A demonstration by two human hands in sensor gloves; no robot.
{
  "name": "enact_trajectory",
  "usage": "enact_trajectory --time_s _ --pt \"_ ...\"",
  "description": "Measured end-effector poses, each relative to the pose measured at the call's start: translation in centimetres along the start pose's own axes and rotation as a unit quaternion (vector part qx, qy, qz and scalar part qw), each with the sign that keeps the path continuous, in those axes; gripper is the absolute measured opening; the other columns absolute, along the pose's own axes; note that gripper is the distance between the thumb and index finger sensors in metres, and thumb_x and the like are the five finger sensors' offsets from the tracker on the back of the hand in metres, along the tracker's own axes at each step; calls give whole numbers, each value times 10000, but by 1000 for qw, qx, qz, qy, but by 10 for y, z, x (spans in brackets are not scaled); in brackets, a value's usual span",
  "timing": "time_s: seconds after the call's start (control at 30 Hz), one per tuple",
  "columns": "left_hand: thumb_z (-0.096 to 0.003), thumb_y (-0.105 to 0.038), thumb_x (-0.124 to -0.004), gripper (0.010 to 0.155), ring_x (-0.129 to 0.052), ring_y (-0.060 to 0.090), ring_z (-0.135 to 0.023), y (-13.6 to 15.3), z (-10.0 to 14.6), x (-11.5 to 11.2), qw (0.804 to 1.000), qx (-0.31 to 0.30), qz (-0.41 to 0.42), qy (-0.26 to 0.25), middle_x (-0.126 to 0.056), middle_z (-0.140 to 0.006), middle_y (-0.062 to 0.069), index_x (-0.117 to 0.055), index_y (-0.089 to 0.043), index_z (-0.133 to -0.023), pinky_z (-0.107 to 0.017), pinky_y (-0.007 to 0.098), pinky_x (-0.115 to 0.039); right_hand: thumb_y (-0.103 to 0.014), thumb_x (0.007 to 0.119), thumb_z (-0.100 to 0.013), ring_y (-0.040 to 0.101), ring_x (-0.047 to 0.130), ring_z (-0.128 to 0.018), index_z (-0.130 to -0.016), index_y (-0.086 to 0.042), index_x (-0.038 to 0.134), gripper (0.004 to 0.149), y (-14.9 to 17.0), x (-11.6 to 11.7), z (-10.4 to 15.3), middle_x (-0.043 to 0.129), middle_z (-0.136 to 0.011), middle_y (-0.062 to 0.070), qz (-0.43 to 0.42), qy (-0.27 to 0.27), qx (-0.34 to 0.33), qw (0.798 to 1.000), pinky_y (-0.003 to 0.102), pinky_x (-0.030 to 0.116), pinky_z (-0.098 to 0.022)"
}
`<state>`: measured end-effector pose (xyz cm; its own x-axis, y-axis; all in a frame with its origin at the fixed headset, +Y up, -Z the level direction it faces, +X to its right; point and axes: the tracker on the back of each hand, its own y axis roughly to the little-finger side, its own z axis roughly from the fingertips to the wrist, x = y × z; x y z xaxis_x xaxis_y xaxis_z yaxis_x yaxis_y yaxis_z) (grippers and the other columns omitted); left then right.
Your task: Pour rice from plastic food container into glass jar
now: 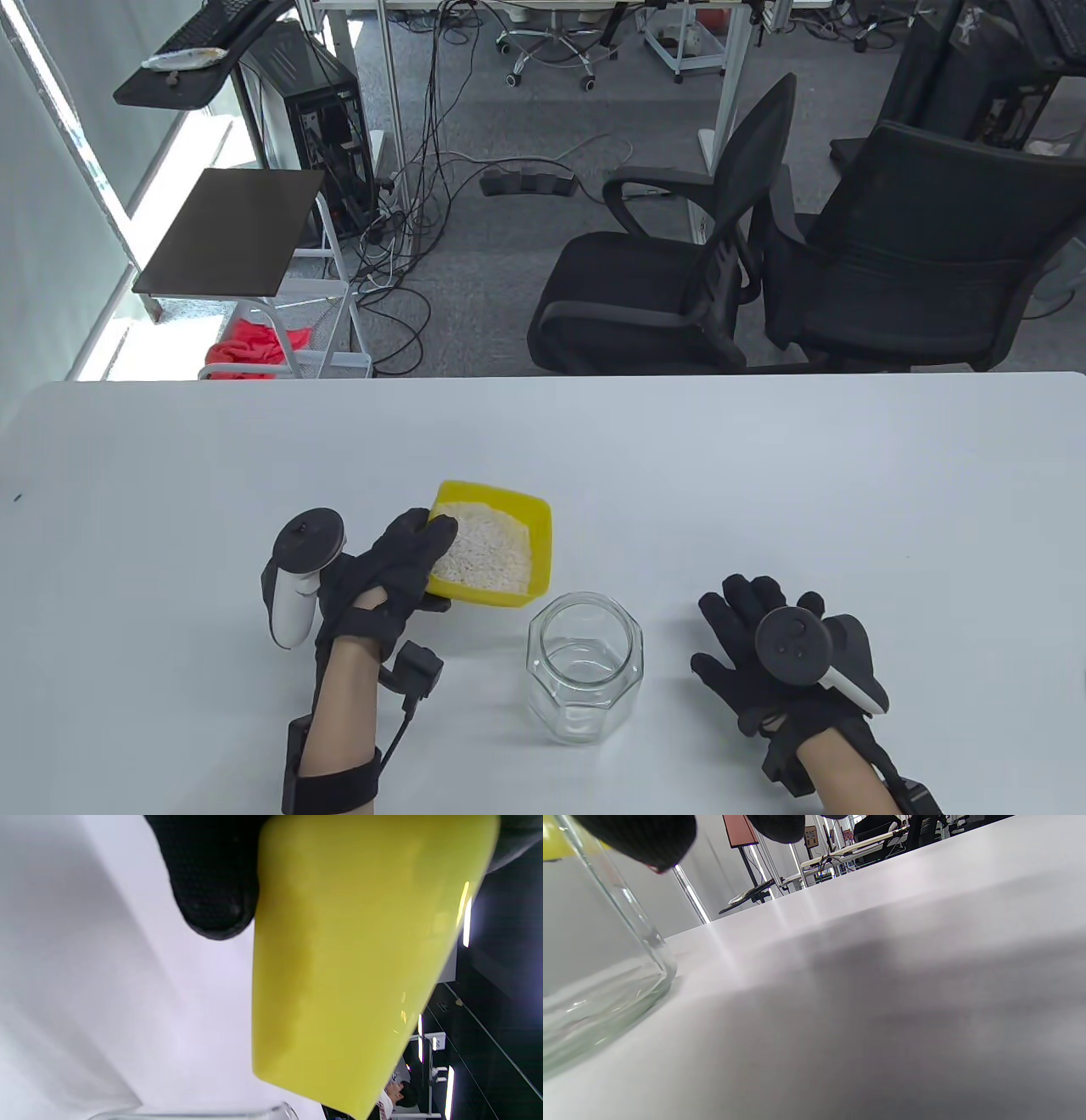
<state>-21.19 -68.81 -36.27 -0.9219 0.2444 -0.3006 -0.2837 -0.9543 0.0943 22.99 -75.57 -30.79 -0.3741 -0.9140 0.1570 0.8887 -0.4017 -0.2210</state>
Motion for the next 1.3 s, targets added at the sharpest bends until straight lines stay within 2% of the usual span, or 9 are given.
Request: enact_trajectory --time_s 0.3,0.87,1.07,1.3 --pt "-592 -763 -599 927 -826 220 -689 -33 16 -12 997 -62 -49 4 -531 -969 106 -312 -56 -1118 -471 258 -892 -540 745 -462 448 212 -1062 -1081 -185 525 747 -5 -1 2 336 -1159 143 8 8 -3 1000 742 26 -587" --pt "-588 -771 -598 921 -819 220 -704 -61 31 -35 979 -126 -144 -64 -522 -977 93 -309 -75 -1119 -488 264 -884 -543 743 -462 449 211 -1061 -1083 -184 520 751 -7 0 3 336 -1159 144 6 4 0 1000 742 23 -585" --pt "-588 -768 -602 918 -814 224 -710 -63 31 -39 978 -135 -148 -63 -516 -979 94 -308 -79 -1117 -496 275 -877 -542 743 -462 449 212 -1061 -1082 -183 521 750 -8 1 3 337 -1159 143 5 2 -1 1000 741 23 -585" --pt "-585 -770 -606 917 -813 225 -715 -68 34 -43 968 -146 -185 -86 -515 -982 90 -311 -85 -1117 -501 278 -876 -543 742 -463 450 210 -1061 -1083 -181 518 752 -8 1 3 337 -1159 145 6 0 2 1000 741 22 -584"
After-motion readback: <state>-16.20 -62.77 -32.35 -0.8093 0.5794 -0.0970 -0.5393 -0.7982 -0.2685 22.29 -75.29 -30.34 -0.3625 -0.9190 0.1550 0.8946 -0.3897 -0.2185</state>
